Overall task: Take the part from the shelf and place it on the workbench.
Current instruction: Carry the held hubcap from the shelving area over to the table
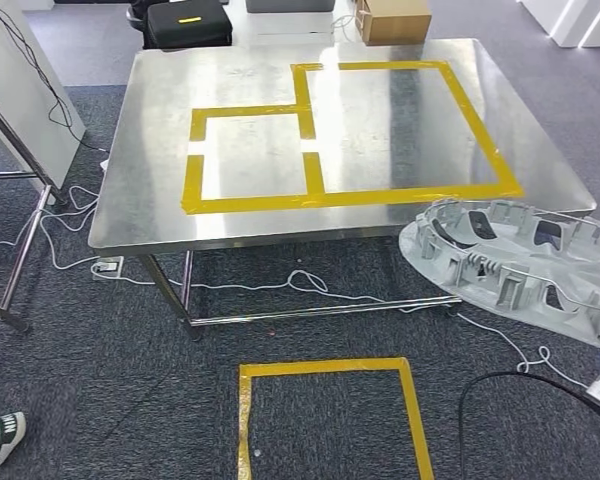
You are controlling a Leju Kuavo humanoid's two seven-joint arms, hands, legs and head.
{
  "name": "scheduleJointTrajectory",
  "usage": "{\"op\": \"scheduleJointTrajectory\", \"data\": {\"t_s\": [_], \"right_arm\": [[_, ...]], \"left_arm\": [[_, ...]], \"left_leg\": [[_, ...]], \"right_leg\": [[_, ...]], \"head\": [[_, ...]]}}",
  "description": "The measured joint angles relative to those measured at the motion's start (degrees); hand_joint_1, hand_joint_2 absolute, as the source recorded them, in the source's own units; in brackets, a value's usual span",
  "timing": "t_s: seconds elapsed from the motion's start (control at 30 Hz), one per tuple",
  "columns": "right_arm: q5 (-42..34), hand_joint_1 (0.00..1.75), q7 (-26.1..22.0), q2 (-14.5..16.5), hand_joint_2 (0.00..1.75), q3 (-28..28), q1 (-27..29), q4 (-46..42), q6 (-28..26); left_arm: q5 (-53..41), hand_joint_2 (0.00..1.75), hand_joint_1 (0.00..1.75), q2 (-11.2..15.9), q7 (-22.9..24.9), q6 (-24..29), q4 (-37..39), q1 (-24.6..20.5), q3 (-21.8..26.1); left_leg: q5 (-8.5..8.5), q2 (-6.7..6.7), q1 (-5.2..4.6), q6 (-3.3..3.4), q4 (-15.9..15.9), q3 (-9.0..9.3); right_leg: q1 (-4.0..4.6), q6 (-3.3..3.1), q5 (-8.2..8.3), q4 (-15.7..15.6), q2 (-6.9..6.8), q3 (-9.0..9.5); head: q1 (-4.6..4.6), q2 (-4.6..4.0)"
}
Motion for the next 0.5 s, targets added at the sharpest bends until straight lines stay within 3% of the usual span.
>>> {"op": "scheduleJointTrajectory", "data": {"t_s": [0.17, 0.23, 0.3, 0.37, 0.4, 0.43, 0.47, 0.5], "right_arm": [[-0.05, 1.75, -0.03, -0.01, 1.75, 0.05, -0.30, 0.22, 0.00], [0.01, 1.75, -0.03, -0.03, 1.75, 0.06, -0.34, 0.29, 0.00], [0.02, 1.75, -0.07, -0.07, 1.75, 0.04, -0.38, 0.37, 0.00], [-0.04, 1.75, -0.11, -0.10, 1.75, 0.02, -0.39, 0.45, 0.00], [-0.07, 1.75, -0.11, -0.11, 1.75, 0.02, -0.35, 0.52, 0.00], [-0.09, 1.75, -0.11, -0.11, 1.75, 0.02, -0.30, 0.60, 0.00], [-0.11, 1.75, -0.11, -0.12, 1.75, 0.02, -0.25, 0.67, 0.00], [-0.14, 1.75, -0.11, -0.14, 1.75, 0.02, -0.22, 0.72, 0.00]], "left_arm": [[-0.05, 1.75, 0.00, 0.22, 0.00, -0.39, 0.00, -0.05, -0.01], [-0.09, 1.75, 0.00, 0.29, -0.01, -0.54, 0.00, -0.03, -0.02], [-0.11, 1.75, 0.00, 0.27, -0.07, -0.58, 0.00, -0.04, -0.02], [-0.15, 1.75, 0.00, 0.30, -0.11, -0.60, 0.00, -0.04, -0.02], [-0.18, 1.75, 0.00, 0.32, -0.11, -0.60, 0.00, -0.01, -0.02], [-0.20, 1.75, 0.00, 0.34, -0.11, -0.61, 0.00, 0.04, -0.02], [-0.20, 1.75, 0.00, 0.35, -0.11, -0.62, 0.00, 0.09, -0.02], [-0.21, 1.75, 0.00, 0.33, -0.11, -0.63, 0.00, 0.12, -0.02]], "left_leg": [[-0.36, 0.00, -0.41, 1.24, 0.15, -0.01], [-0.01, 0.05, -0.11, 1.68, -0.78, 0.61], [0.12, 0.12, 0.22, 2.01, -1.61, 1.42], [-0.37, 0.15, 0.26, 2.13, -1.68, 1.86], [-0.62, 0.15, 0.29, 2.04, -1.68, 2.11], [-0.89, 0.15, 0.37, 1.87, -1.66, 2.43], [-1.14, 0.13, 0.51, 1.56, -1.62, 2.83], [-1.43, 0.11, 0.74, 1.13, -1.50, 3.29]], "right_leg": [[-0.42, 1.68, 0.23, -0.61, 0.09, 0.21], [-0.41, 1.99, -0.15, -0.15, 0.05, 0.04], [-0.39, 2.18, -2.41, 3.89, -0.02, -1.74], [-0.51, 2.37, -5.93, 11.76, -0.04, -5.58], [-0.64, 2.49, -6.85, 14.87, -0.05, -7.24], [-0.77, 2.63, -6.70, 16.07, -0.06, -7.97], [-0.94, 2.79, -5.41, 14.82, -0.09, -7.44], [-1.20, 3.05, -3.34, 11.45, -0.15, -5.76]], "head": [[-0.07, 0.00], [-0.03, 0.00], [0.16, 0.00], [0.34, 0.00], [0.39, 0.00], [0.38, 0.00], [0.39, 0.00], [0.39, -0.01]]}}
